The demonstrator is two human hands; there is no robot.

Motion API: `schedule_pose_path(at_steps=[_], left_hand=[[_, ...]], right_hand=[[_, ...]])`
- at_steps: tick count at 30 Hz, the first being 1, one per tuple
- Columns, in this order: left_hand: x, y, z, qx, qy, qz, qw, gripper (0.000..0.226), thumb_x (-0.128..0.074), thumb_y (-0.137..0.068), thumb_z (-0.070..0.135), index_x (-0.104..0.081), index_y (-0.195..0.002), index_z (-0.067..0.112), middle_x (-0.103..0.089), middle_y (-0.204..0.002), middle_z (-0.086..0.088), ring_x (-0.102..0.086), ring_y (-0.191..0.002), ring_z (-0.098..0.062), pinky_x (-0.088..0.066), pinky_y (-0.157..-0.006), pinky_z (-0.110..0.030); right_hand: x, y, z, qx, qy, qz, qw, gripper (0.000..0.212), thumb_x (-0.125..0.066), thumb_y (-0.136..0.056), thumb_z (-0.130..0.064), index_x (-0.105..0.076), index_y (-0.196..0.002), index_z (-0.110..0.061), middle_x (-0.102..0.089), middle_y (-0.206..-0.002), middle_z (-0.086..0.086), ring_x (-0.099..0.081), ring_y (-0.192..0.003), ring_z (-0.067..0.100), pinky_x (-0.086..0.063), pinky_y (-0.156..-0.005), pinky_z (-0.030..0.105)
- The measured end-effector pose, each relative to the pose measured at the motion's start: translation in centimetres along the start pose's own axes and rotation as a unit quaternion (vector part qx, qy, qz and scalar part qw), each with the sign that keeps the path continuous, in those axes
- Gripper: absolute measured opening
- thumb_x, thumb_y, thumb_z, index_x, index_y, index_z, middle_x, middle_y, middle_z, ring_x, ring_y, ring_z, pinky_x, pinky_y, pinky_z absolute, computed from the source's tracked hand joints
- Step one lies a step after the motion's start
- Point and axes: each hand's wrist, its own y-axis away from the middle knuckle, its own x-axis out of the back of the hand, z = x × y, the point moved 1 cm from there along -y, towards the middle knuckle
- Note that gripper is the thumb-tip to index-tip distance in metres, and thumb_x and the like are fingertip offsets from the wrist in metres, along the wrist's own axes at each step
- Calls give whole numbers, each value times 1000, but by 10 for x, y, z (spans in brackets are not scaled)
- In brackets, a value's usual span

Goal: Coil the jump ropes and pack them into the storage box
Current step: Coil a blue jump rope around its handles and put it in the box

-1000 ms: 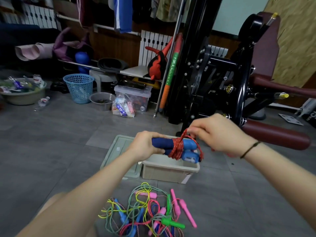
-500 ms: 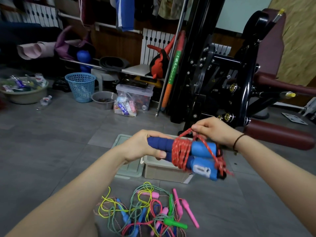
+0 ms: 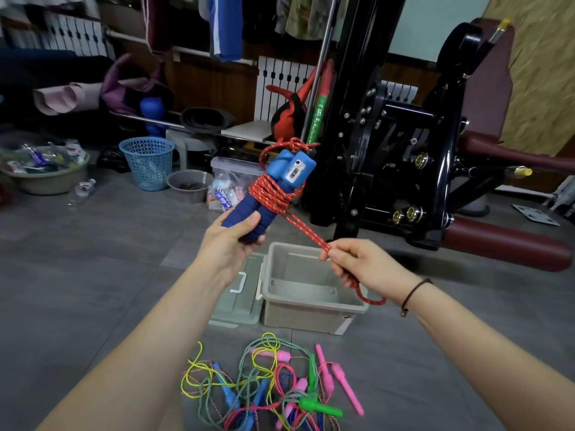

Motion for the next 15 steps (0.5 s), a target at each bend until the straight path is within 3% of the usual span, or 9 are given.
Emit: schedule_pose_path(at_steps=[4, 7, 11, 13, 15], left_hand=[[8, -5, 0, 3, -15, 72, 997, 28, -62, -85, 1, -60, -110, 14, -70, -79, -6, -64, -69, -20, -52, -56, -22], [10, -5, -2, 8, -48, 111, 993, 34, -66, -82, -1, -58, -111, 14, -66, -87, -9, -62, -71, -21, -53, -53, -22], [7, -6, -9, -10, -168, 131, 977, 35, -73, -76, -1, -62, -106, 14, -65, -82, -6, -61, -65, -17, -51, -52, -22], [4, -5, -15, -53, -288, 112, 950, 35, -78, -71, 2, -66, -99, 20, -67, -81, -5, -62, -66, -19, -54, -57, -27], [-2, -2, -21, -99, -422, 77, 898, 35, -82, -67, 9, -70, -97, 24, -68, -82, 2, -62, -73, -16, -51, -68, -25]], right_hand=[[-9, 16, -2, -21, 57, 24, 998, 25, -45, -97, -16, -63, -79, -18, -48, -57, 0, -53, -52, 13, -50, -56, 21], [-12, 27, -6, -21, 141, 29, 989, 26, -46, -96, -19, -62, -77, -20, -53, -56, -5, -54, -46, 7, -51, -58, 19], [-21, 42, -20, 49, 340, 18, 939, 25, -45, -97, -28, -64, -82, -22, -69, -73, -9, -52, -54, -3, -40, -61, 13], [-23, 49, -32, 73, 388, 18, 918, 28, -44, -97, -33, -65, -83, -20, -70, -77, -7, -53, -60, 2, -45, -69, 22], [-21, 55, -48, 110, 437, 23, 892, 32, -42, -96, -41, -64, -83, -20, -69, -79, -4, -60, -72, 13, -48, -75, 31]])
